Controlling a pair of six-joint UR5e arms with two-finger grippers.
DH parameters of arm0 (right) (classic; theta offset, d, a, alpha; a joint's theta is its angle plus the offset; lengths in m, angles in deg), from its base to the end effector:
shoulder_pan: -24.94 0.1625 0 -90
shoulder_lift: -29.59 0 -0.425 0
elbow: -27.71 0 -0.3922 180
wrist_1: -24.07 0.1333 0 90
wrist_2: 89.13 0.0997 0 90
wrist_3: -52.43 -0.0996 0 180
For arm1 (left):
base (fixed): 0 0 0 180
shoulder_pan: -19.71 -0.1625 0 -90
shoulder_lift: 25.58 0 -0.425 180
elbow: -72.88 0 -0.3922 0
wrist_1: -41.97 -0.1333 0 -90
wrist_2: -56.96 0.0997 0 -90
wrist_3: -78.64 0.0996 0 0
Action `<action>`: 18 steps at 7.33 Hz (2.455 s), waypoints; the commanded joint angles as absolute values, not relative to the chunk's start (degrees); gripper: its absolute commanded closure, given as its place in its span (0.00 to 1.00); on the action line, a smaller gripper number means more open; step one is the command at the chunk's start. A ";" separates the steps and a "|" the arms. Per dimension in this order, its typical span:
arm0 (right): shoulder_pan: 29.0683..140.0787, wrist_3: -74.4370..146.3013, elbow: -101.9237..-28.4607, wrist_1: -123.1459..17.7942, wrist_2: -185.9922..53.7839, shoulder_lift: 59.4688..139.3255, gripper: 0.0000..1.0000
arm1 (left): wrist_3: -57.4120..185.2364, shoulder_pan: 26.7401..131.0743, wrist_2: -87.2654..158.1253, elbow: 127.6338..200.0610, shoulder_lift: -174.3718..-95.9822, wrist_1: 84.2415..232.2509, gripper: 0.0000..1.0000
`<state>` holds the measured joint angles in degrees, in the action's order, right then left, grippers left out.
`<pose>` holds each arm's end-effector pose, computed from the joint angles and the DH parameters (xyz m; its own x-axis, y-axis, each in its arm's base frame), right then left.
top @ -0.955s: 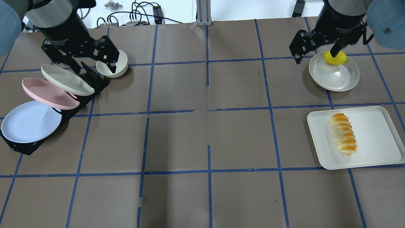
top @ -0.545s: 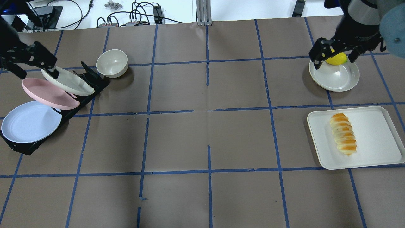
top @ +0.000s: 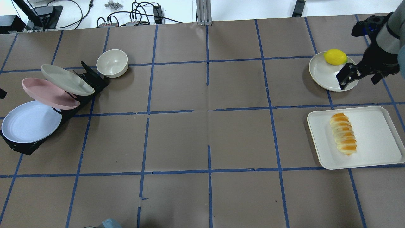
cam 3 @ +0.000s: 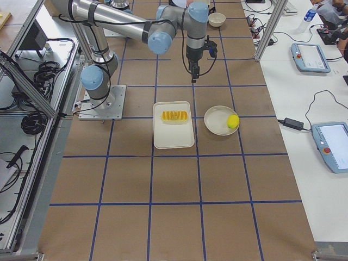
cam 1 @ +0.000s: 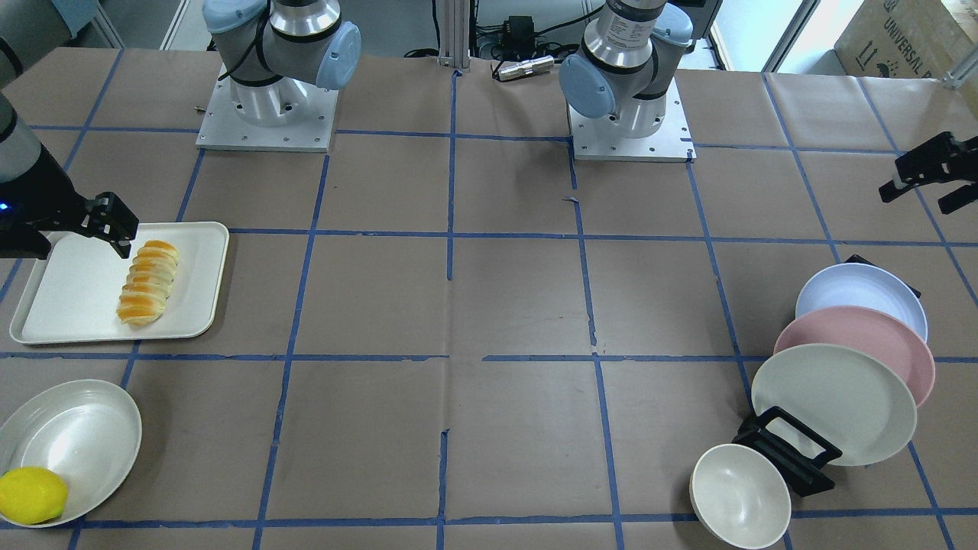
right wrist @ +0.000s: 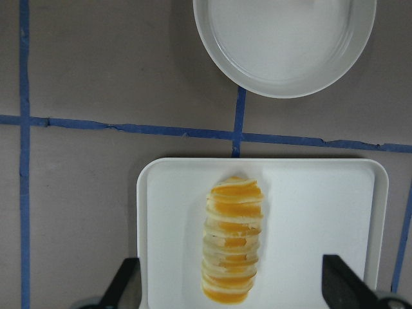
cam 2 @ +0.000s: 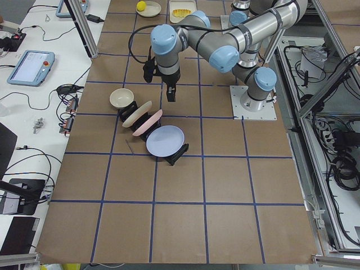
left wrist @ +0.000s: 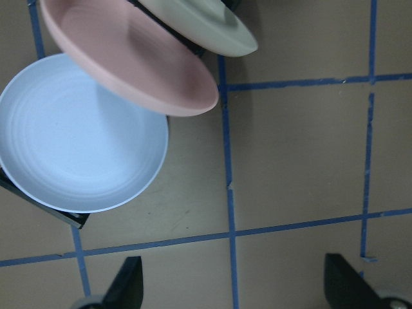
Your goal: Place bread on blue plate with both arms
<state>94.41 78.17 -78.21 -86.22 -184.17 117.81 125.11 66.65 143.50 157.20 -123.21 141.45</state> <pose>-0.0555 -0.5034 0.3734 -0.9912 -0.0883 0.0987 -0.0890 0.9960 -0.0026 0.2576 -0.4797 0.4532 -0.9819 0.0438 0.1844 0.0619 0.9937 0.0936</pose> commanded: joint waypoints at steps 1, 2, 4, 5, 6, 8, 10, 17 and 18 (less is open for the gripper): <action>92.72 78.54 -85.72 -95.50 -183.87 117.31 0.03 | 134.33 59.29 143.54 154.98 -129.09 140.85 0.00; 90.53 79.93 -89.67 -99.38 -183.70 117.39 0.03 | 136.54 58.65 144.58 152.79 -133.56 138.76 0.00; 89.19 80.91 -96.01 -109.13 -183.61 116.96 0.04 | 137.62 59.00 145.64 147.61 -143.75 137.50 0.01; 89.10 80.91 -96.38 -109.52 -183.26 115.47 0.05 | 137.70 59.96 146.43 144.89 -147.19 137.50 0.01; 88.41 80.91 -96.47 -110.31 -182.82 114.68 0.06 | 137.44 62.14 149.66 143.38 -148.96 136.98 0.01; 87.26 81.08 -97.00 -112.93 -182.55 112.74 0.08 | 137.35 65.14 150.13 143.02 -152.92 131.28 0.01; 87.17 81.52 -100.32 -115.75 -181.94 112.12 0.08 | 137.62 65.15 150.21 142.93 -154.33 131.00 0.01; 85.06 84.51 -102.97 -117.17 -181.68 109.84 0.08 | 138.23 65.50 150.30 143.01 -156.45 130.03 0.66; 85.15 85.56 -103.33 -117.52 -181.85 109.57 0.08 | 138.15 65.50 151.35 143.01 -156.28 130.03 0.77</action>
